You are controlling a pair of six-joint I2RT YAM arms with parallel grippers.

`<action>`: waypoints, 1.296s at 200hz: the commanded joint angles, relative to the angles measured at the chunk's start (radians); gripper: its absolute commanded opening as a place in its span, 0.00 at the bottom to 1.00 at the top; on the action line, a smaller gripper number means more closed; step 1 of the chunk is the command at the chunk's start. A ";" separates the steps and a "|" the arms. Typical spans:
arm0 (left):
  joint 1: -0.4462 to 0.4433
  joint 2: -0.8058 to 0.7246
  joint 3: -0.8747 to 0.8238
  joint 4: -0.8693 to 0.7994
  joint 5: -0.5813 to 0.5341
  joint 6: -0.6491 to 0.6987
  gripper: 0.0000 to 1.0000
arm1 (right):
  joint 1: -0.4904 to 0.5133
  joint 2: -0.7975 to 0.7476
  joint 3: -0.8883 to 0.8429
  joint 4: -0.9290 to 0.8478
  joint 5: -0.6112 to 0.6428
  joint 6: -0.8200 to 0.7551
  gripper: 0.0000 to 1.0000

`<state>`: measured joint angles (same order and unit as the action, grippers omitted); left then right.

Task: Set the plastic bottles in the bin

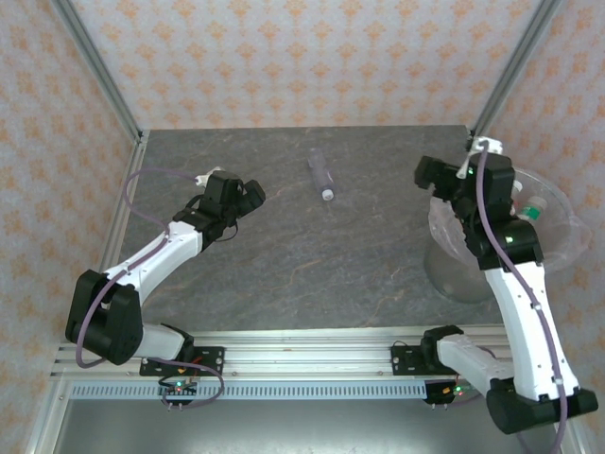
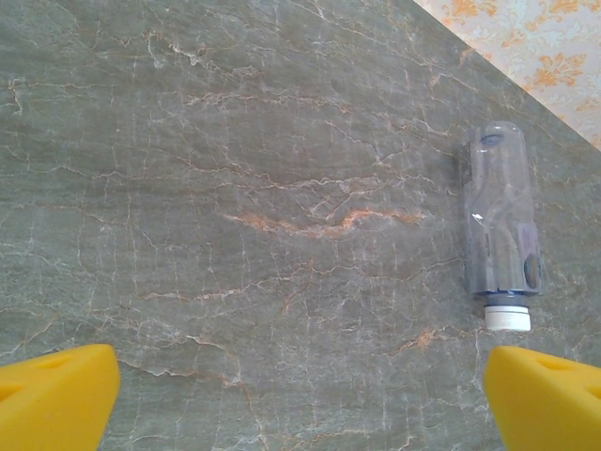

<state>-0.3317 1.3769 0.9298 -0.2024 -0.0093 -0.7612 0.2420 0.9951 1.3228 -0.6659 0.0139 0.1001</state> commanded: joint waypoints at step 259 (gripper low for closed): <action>0.014 -0.200 -0.094 -0.164 -0.257 -0.036 1.00 | 0.321 0.944 0.289 0.232 0.001 -0.068 0.99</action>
<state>-0.3309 1.1999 0.8536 -0.3340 -0.2184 -0.7856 0.5705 1.8744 1.5314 -0.4519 0.0528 0.0353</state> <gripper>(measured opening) 0.998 0.992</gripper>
